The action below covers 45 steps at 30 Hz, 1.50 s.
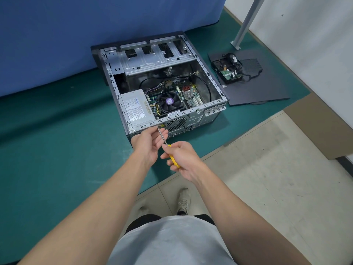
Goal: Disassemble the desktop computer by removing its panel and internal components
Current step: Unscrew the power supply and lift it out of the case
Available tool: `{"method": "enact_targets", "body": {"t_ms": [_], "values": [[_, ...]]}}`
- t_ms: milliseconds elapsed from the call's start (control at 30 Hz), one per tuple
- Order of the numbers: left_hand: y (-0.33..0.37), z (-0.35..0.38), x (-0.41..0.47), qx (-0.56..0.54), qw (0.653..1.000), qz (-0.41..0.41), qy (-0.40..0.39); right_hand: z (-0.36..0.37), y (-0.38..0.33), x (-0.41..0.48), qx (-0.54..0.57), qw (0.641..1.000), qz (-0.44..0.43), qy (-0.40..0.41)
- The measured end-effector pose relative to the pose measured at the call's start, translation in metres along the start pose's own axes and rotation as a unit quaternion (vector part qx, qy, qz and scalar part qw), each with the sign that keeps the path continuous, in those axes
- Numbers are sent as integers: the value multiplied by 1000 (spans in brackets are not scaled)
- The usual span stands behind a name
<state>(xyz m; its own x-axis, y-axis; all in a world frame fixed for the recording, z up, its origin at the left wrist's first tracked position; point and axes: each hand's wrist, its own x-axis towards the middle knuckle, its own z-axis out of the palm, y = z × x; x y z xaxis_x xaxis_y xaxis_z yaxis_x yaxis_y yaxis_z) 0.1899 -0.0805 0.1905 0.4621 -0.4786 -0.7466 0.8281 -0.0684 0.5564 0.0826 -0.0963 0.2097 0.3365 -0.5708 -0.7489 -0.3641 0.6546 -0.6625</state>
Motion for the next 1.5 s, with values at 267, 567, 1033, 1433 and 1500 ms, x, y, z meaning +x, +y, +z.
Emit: {"method": "enact_targets", "body": {"t_ms": [267, 567, 1033, 1433, 1500], "values": [[-3, 5, 3, 38, 999, 20, 16, -1, 0, 4, -56, 998, -16, 37], [-4, 6, 4, 56, 997, 26, 39, 7, 4, 10, -149, 984, -60, 78], [-6, -1, 7, 107, 993, 52, 21, -24, 7, 17, -333, 918, -61, 207], [15, 28, -21, 521, 646, 530, -176, -38, -71, -5, -196, 923, -267, 197], [20, 35, -21, 527, 616, 554, -193, -45, -77, -4, -175, 926, -265, 207]]}}
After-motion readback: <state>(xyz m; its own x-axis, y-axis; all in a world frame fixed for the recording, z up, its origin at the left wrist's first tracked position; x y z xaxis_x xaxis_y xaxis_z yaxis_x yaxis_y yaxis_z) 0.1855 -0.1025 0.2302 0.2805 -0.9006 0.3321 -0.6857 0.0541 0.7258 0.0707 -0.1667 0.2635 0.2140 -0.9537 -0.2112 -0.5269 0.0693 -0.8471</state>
